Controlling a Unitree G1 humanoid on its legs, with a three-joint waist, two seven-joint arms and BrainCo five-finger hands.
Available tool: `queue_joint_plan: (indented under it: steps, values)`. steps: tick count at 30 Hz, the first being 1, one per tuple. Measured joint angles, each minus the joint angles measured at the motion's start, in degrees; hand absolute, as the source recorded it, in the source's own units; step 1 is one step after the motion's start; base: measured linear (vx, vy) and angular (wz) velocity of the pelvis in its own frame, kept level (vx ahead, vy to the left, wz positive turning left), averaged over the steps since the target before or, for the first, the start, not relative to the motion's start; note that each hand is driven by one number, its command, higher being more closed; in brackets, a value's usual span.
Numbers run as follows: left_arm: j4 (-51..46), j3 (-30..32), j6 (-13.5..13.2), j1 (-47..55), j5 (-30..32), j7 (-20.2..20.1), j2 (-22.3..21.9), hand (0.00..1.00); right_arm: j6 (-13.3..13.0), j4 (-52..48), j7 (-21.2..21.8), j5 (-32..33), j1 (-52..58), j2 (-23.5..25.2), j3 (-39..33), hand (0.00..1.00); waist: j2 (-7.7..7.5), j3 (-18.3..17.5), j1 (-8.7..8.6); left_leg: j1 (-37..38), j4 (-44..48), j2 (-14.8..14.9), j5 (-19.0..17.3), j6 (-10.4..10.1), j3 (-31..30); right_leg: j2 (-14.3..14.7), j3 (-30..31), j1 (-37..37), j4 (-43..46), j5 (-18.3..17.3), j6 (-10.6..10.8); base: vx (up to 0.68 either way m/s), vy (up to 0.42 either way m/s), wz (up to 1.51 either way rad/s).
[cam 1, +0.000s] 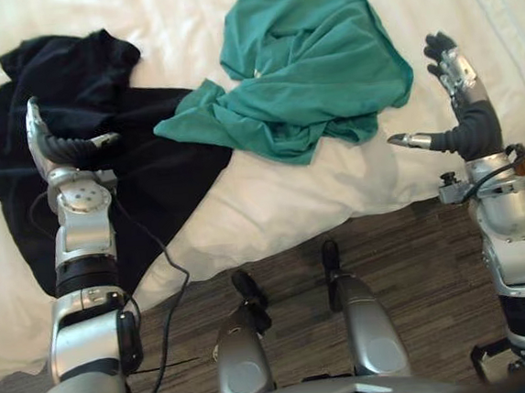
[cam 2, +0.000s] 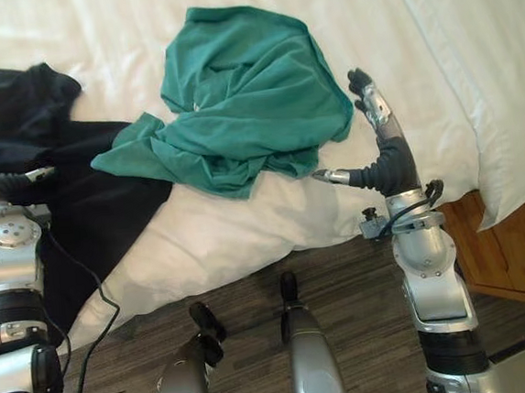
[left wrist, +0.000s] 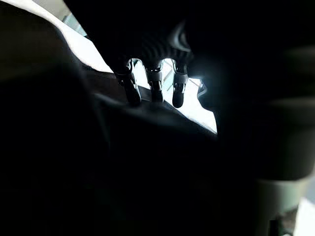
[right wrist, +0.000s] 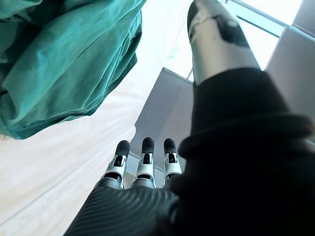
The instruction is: Tidy the bed and pick cloth on bed and put in laundry
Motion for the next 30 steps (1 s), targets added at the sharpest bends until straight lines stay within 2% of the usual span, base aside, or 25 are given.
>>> queue_joint_plan:
  steps: [4,8,11,14,17,20,22,26,28,30]
  values:
    - [3.2,0.6,1.4,-0.6,4.0,-7.2,-0.2,1.00,-0.1,-1.8,0.4,0.2,-1.3,-0.1,0.6,0.00,0.91,0.5,-0.08,-1.0,1.4,0.4,-0.8,0.3,0.6,0.1,0.7,-1.3,0.6,0.0,0.0,-0.02,-0.002,-0.09]
    - [3.7,0.7,1.5,0.3,4.0,-10.5,-0.1,1.00,-0.1,-1.8,1.6,-0.2,-6.2,-0.1,1.7,0.00,1.97,0.5,0.16,-1.0,2.3,0.4,-1.5,0.7,1.6,0.0,2.0,-2.0,1.0,0.0,0.1,-0.04,0.007,-0.14]
    - [3.7,0.0,1.6,1.8,3.8,-13.8,0.0,1.00,0.0,-1.8,2.4,-1.5,-9.3,-0.2,5.1,0.00,2.89,0.1,-0.01,-0.7,2.1,-0.1,-1.6,0.9,1.6,-0.5,2.3,-2.1,1.6,-0.1,0.1,-0.05,0.012,-0.03]
    - [3.6,-3.9,1.3,3.1,3.8,-15.2,2.9,1.00,0.2,-1.8,3.0,-4.0,-12.0,-0.5,7.4,0.00,2.99,0.1,-0.08,-0.4,1.8,-0.6,-1.5,1.1,1.6,-0.7,2.5,-2.1,1.6,0.1,0.3,0.00,0.000,0.00]
    - [3.9,-7.6,-1.7,3.9,3.6,-15.3,5.0,1.00,1.8,-1.8,3.8,-8.0,-13.8,-3.2,8.8,0.00,2.99,0.1,0.00,-0.1,0.9,-1.4,-1.0,1.6,1.6,-1.3,2.5,-2.0,1.6,0.2,0.6,-0.01,0.007,0.05]
    - [2.9,-9.9,-8.6,7.9,-2.2,-15.5,6.9,1.00,5.8,-1.9,4.6,-12.9,-14.6,-4.7,9.7,0.00,3.17,0.0,0.08,0.0,0.1,-2.4,-0.4,2.1,0.8,-2.2,1.5,-1.5,1.5,0.3,0.9,0.02,0.020,0.20]
    - [-2.6,-11.2,-12.1,12.8,-6.4,-19.1,7.1,1.00,9.4,-1.8,5.4,-16.0,-14.6,-5.0,9.8,0.00,3.31,-0.1,0.46,0.0,0.1,-3.1,-0.4,2.2,-0.8,-3.2,0.0,-0.4,1.5,0.0,1.5,0.04,0.019,0.37]
    - [-13.9,-14.1,-13.8,20.3,-11.1,-26.5,7.0,1.00,12.2,-1.0,6.6,-23.6,-14.8,-6.3,10.4,0.00,3.38,-0.2,2.15,0.2,0.1,-4.1,-0.3,2.5,-3.5,-4.7,-2.8,1.8,1.4,-0.4,2.0,0.03,0.022,0.41]
    - [-19.9,-14.7,-14.2,24.2,-15.5,-31.7,6.4,1.00,12.5,3.0,6.7,-30.7,-15.8,-6.3,11.0,0.00,3.32,-0.2,3.44,-0.3,0.0,-4.8,-0.1,2.9,-5.3,-5.4,-4.6,2.8,1.0,-0.4,2.0,0.01,0.012,0.40]
    - [-22.5,-14.7,-14.4,26.2,-20.0,-36.2,5.8,1.00,13.6,8.3,6.5,-34.1,-17.4,-6.4,11.2,0.00,3.24,-0.3,4.80,-1.3,-0.2,-5.3,0.2,3.4,-6.5,-5.7,-5.9,3.0,0.1,-0.2,2.3,0.00,0.005,0.37]
